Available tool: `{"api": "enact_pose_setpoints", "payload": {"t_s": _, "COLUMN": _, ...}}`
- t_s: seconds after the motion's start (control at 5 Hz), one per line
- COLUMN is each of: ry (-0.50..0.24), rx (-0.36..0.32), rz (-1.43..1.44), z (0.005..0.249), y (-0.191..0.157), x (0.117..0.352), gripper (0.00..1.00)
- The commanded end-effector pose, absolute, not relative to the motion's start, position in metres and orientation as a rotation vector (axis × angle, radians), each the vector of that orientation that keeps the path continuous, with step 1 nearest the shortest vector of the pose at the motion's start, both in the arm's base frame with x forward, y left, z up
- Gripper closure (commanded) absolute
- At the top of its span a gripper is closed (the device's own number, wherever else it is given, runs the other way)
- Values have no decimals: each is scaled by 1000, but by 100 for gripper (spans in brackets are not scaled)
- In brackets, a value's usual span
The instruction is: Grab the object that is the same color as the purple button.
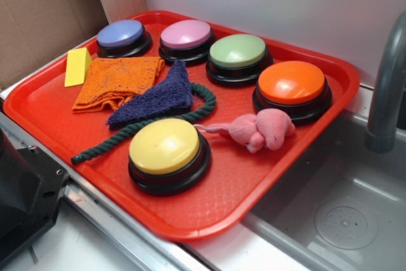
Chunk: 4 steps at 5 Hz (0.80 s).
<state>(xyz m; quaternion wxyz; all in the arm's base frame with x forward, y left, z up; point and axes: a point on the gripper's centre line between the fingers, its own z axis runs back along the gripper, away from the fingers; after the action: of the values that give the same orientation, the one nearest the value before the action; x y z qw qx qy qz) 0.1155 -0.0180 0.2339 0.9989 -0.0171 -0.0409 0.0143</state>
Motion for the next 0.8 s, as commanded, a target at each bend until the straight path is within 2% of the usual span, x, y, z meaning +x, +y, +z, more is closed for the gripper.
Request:
{"api": "enact_pose_setpoints", "payload": {"t_s": 0.0, "ry": -82, "rx": -34, "rz": 29, "z": 234, "y": -18, "x": 116, "gripper": 0}}
{"api": "enact_pose_setpoints", "payload": {"t_s": 0.2, "ry": -131, "rx": 7, "rz": -37, "z": 213, "y": -15, "x": 133, "gripper": 0}}
{"api": "enact_pose_setpoints", "payload": {"t_s": 0.6, "ry": -167, "rx": 43, "rz": -225, "z": 162, "y": -9, "x": 182, "gripper": 0}}
